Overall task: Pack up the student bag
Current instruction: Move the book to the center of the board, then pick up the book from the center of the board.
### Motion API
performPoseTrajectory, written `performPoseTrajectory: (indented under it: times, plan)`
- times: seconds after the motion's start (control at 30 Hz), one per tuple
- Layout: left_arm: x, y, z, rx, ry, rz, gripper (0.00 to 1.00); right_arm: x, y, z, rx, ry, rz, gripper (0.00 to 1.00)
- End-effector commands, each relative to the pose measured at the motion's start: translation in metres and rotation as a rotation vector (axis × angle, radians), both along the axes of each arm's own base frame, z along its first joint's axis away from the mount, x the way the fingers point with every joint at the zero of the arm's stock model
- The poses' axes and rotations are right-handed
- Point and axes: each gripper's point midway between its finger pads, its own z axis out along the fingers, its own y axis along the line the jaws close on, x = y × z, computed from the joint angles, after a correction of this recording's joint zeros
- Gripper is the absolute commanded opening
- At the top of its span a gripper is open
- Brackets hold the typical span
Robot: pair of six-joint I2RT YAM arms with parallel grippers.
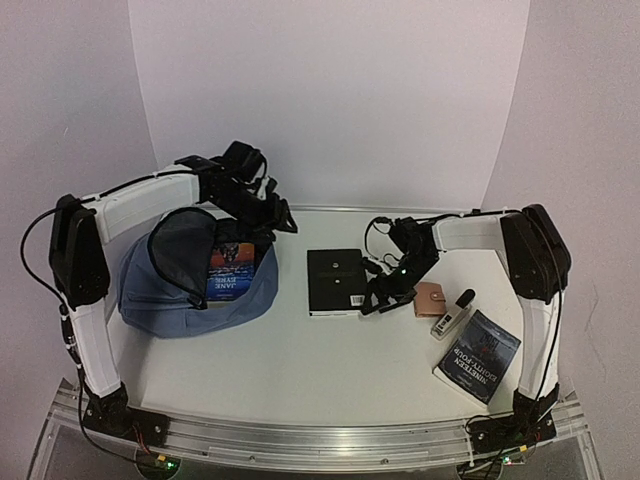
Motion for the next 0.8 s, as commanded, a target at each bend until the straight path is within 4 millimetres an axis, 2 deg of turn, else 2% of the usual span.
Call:
performPoseTrajectory:
  times: [0.0, 0.1, 0.33, 0.6, 0.77]
  plan:
    - [-0.005, -0.047, -0.012, -0.056, 0.042, -0.059, 0.60, 0.042, -0.012, 0.025, 0.059, 0.003, -0.155, 0.75]
    - [-0.008, -0.065, -0.037, -0.045, 0.105, -0.072, 0.60, 0.059, -0.013, 0.026, 0.070, 0.002, -0.199, 0.76]
    - [-0.005, -0.073, -0.090, -0.031, 0.234, -0.008, 0.61, 0.079, 0.002, 0.016, 0.121, 0.034, -0.235, 0.75]
    - [0.002, -0.079, -0.134, -0.006, 0.304, 0.023, 0.61, 0.079, 0.008, -0.004, 0.137, 0.093, -0.252, 0.74]
    - [0.002, -0.077, -0.165, 0.031, 0.372, 0.049, 0.62, 0.068, 0.015, -0.015, 0.153, 0.160, -0.260, 0.73]
